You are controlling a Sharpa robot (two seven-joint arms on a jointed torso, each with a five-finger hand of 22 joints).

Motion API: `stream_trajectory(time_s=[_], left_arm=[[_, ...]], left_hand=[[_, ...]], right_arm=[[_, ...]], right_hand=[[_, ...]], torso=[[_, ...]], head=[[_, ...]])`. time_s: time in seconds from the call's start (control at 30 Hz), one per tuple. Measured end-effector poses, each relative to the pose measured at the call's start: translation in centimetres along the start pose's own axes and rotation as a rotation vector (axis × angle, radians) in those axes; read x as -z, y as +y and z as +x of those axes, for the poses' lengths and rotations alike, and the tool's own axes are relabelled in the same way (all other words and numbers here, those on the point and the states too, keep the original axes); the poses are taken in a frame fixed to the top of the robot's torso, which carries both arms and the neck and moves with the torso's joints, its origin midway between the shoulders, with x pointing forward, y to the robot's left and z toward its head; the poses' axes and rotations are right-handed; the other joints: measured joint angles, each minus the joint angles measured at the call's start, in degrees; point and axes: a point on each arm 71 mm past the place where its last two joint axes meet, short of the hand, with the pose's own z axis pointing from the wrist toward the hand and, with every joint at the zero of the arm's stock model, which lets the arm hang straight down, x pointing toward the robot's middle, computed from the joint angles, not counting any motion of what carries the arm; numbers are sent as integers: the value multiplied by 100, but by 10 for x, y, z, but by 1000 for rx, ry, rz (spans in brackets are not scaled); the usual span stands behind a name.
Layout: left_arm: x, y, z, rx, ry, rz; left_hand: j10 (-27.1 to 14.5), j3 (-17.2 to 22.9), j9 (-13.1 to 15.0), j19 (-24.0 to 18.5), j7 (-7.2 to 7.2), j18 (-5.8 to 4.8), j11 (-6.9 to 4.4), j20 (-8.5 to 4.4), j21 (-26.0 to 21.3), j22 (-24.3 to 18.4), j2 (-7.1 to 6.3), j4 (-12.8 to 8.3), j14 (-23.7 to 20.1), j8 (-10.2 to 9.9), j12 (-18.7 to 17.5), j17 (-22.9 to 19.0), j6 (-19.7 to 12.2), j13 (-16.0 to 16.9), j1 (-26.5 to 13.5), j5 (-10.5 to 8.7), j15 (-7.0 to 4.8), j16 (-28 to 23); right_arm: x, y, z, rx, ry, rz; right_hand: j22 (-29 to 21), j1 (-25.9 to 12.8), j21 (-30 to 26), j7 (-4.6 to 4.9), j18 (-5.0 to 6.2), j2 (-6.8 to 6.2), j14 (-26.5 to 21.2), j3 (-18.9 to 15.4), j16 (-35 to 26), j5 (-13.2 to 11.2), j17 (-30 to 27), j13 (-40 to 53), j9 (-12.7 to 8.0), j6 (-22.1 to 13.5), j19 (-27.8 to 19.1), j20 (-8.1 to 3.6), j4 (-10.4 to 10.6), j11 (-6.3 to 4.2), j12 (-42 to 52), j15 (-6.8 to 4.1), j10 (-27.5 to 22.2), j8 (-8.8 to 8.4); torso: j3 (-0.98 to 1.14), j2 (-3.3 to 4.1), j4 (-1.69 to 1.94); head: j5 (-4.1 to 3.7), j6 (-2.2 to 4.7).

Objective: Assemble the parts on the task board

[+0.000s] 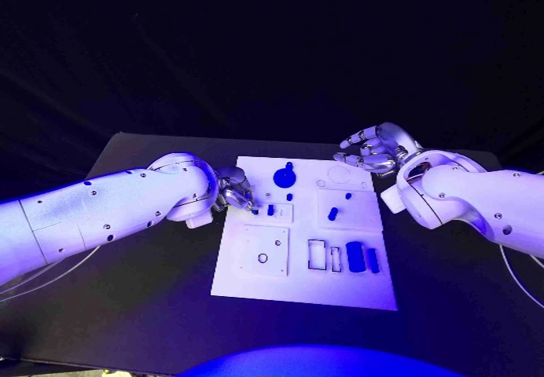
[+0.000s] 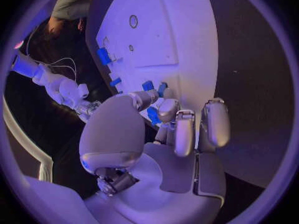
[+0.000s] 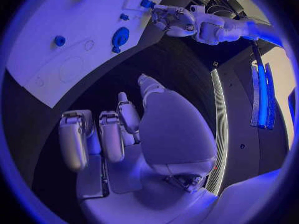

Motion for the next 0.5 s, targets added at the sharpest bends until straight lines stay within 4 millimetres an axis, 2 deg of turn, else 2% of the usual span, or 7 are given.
stream_trajectory(time_s=[0.5], left_arm=[[-2, -2, 1, -2, 2, -5]], left_hand=[[0, 0, 8, 0, 20, 0, 0, 0, 0, 0, -14, 0, 0, 5, 0, 0, 17, -1, -15, -1, 0, -3]], right_arm=[[0, 0, 0, 0, 0, 0]], right_hand=[[-1, 0, 0, 0, 0, 0, 0, 0, 0, 0, 0, -1, 0, 0, 0, 0, 0, 0, 0, 0, 0, 0]], torso=[[-2, -1, 2]], head=[[-2, -8]])
